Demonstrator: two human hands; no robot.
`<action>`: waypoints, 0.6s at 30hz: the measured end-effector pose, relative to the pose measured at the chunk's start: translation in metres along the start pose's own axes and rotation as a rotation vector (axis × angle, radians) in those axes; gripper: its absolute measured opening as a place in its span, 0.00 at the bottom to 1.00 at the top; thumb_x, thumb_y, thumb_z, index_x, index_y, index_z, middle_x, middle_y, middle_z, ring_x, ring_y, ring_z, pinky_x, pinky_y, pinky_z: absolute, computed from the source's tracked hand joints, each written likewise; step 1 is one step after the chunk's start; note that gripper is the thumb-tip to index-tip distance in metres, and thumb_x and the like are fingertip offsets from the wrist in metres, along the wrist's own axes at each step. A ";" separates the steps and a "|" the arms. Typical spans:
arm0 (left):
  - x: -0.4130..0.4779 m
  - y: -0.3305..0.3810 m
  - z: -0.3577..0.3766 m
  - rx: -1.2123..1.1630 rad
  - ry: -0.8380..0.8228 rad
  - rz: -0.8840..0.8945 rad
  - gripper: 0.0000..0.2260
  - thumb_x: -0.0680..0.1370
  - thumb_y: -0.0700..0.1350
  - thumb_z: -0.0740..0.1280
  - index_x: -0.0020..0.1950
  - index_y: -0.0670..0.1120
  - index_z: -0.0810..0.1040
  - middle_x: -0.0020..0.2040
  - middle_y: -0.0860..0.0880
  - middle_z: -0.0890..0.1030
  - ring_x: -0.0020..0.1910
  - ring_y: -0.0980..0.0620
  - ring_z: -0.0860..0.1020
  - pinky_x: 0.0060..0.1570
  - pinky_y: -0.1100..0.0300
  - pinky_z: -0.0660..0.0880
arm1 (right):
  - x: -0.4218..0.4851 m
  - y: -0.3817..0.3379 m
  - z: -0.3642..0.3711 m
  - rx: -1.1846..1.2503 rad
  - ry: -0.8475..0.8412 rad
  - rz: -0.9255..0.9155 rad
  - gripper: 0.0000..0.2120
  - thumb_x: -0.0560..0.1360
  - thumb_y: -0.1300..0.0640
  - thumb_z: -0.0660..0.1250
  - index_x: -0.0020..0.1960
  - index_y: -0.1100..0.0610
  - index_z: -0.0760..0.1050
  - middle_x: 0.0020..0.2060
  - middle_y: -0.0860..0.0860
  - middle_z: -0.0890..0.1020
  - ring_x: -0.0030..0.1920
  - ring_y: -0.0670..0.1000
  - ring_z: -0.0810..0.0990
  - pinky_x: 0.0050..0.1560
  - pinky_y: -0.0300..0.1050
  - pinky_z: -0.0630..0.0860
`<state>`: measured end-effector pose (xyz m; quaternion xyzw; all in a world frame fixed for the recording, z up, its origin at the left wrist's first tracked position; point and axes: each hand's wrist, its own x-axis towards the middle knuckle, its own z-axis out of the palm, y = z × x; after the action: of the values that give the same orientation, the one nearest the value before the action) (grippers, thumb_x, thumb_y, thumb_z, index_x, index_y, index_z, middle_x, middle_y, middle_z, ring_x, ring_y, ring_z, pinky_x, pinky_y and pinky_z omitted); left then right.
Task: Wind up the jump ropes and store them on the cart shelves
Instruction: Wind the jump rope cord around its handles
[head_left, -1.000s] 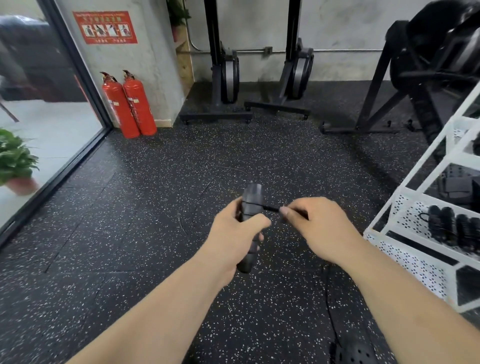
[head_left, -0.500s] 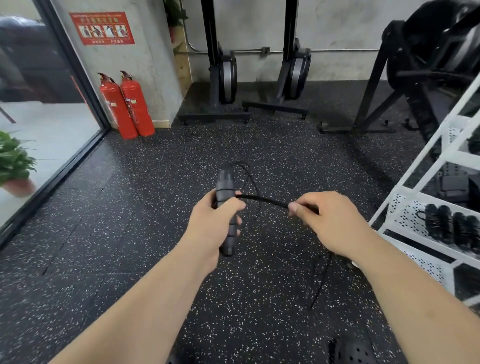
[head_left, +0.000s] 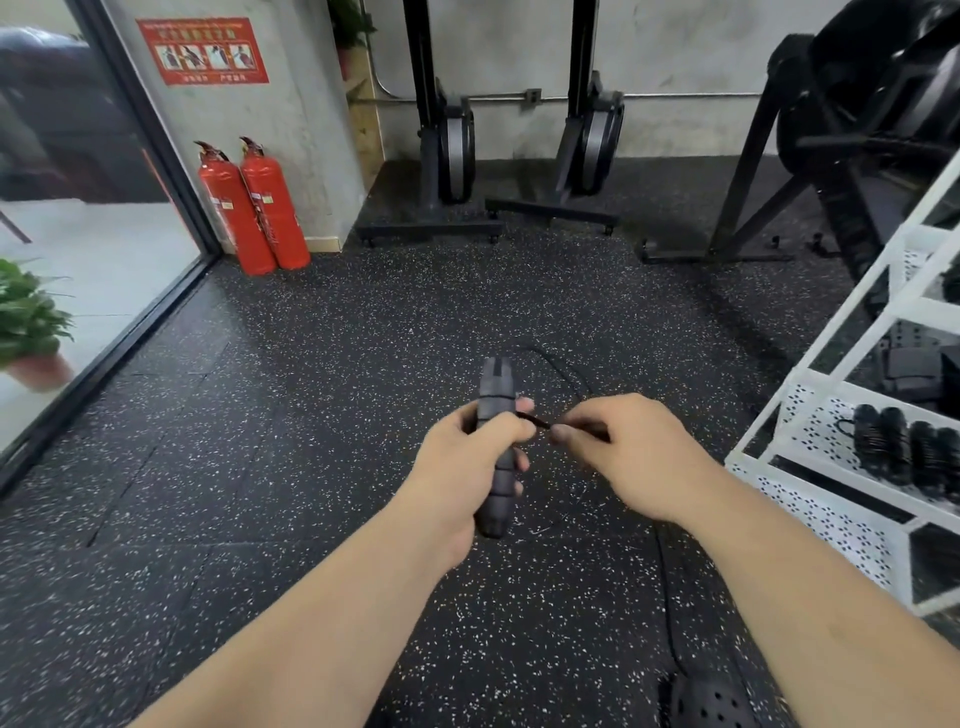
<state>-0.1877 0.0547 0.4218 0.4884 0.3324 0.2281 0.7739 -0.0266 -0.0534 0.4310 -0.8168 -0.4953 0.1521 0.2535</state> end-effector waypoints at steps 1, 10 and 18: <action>0.003 0.004 -0.004 -0.018 0.045 0.011 0.12 0.79 0.37 0.73 0.60 0.48 0.85 0.59 0.45 0.87 0.36 0.52 0.77 0.37 0.54 0.75 | 0.000 0.002 -0.004 0.012 -0.005 0.011 0.09 0.83 0.43 0.67 0.47 0.42 0.83 0.34 0.43 0.84 0.33 0.44 0.80 0.36 0.44 0.75; 0.012 0.013 -0.019 -0.090 0.129 0.014 0.14 0.78 0.39 0.75 0.62 0.49 0.84 0.54 0.42 0.86 0.37 0.51 0.78 0.37 0.54 0.77 | -0.005 0.000 -0.012 -0.044 0.131 0.052 0.10 0.84 0.41 0.66 0.50 0.43 0.83 0.34 0.43 0.83 0.34 0.44 0.80 0.37 0.46 0.77; -0.006 -0.008 0.010 -0.036 -0.122 -0.070 0.14 0.79 0.38 0.72 0.65 0.44 0.83 0.43 0.46 0.84 0.35 0.52 0.77 0.35 0.56 0.75 | -0.005 -0.009 0.004 -0.023 0.121 -0.003 0.08 0.83 0.45 0.68 0.55 0.44 0.85 0.38 0.45 0.85 0.39 0.48 0.83 0.43 0.51 0.80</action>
<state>-0.1840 0.0410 0.4198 0.4756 0.2973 0.1765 0.8088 -0.0374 -0.0536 0.4322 -0.8266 -0.4821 0.0964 0.2737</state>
